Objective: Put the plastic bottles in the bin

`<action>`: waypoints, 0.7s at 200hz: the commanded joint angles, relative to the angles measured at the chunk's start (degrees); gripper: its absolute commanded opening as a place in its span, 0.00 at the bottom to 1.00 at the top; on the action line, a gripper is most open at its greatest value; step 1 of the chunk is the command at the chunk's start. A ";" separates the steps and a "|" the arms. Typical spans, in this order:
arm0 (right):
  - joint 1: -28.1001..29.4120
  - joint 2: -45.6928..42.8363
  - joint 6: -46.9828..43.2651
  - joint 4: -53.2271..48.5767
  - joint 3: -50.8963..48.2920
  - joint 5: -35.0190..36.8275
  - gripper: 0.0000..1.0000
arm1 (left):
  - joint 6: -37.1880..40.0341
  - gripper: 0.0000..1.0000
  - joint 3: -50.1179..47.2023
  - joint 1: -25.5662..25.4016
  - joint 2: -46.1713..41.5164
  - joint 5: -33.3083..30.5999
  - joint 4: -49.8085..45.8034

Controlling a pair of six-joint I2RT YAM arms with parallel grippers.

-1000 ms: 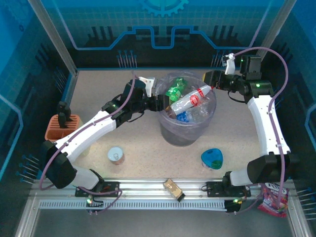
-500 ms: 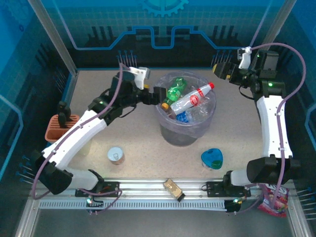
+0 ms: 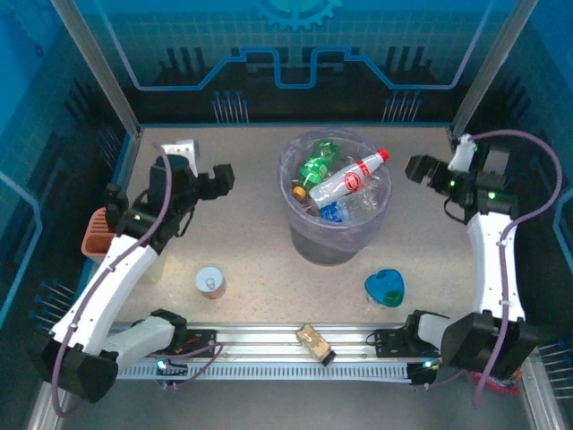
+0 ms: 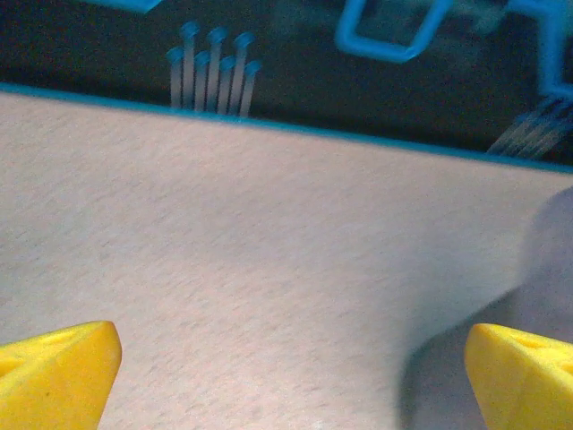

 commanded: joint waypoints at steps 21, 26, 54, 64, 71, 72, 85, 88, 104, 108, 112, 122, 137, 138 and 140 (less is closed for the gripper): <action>1.30 -3.62 -3.06 12.23 -16.49 8.99 1.00 | 13.65 0.99 -22.06 3.67 -4.78 -14.16 21.62; 1.98 -3.81 -2.85 14.69 -18.95 9.85 1.00 | 14.53 0.99 -24.14 4.42 -4.43 -14.09 24.41; 6.92 -2.59 -3.67 25.49 -26.67 16.37 1.00 | 15.22 0.99 -29.45 8.02 0.55 -11.31 32.18; 8.43 -1.39 -4.07 28.39 -28.17 18.45 1.00 | 15.45 0.99 -30.25 9.09 3.25 -10.23 34.46; 9.29 -0.47 -4.14 30.11 -29.04 19.17 1.00 | 15.15 0.99 -30.43 9.73 5.20 -9.75 35.74; 9.40 -0.32 -4.15 30.46 -29.14 19.23 1.00 | 15.13 0.99 -30.40 9.84 5.46 -9.68 35.90; 10.50 1.30 -3.99 34.08 -30.64 19.90 1.00 | 14.73 0.99 -30.95 11.17 8.73 -7.24 38.60; 10.75 1.65 -3.91 34.67 -30.92 20.02 1.00 | 14.56 0.99 -31.12 11.37 9.30 -6.75 39.60; 11.89 3.26 -3.49 38.35 -32.31 20.70 1.00 | 14.06 0.99 -33.62 12.80 12.02 -4.85 47.07; 12.15 3.60 -3.34 38.95 -32.51 20.84 1.00 | 13.87 0.99 -34.36 13.15 12.56 -4.74 49.39; 12.42 3.90 -3.37 39.73 -32.64 20.91 1.00 | 13.54 0.99 -35.27 13.62 13.17 -4.77 51.59; 13.18 5.04 -3.87 42.10 -33.13 21.44 1.00 | 12.09 0.99 -37.10 15.48 14.61 -3.53 56.43; 14.14 7.49 -5.24 45.82 -33.80 23.17 1.00 | 10.50 0.99 -37.39 17.98 15.59 -0.27 58.26; 14.20 7.70 -5.27 45.96 -33.85 23.25 1.00 | 10.52 0.99 -37.40 18.18 15.67 -0.02 58.54; 14.26 7.98 -5.30 46.37 -33.88 23.46 1.00 | 10.65 0.99 -37.44 18.44 15.84 0.33 59.08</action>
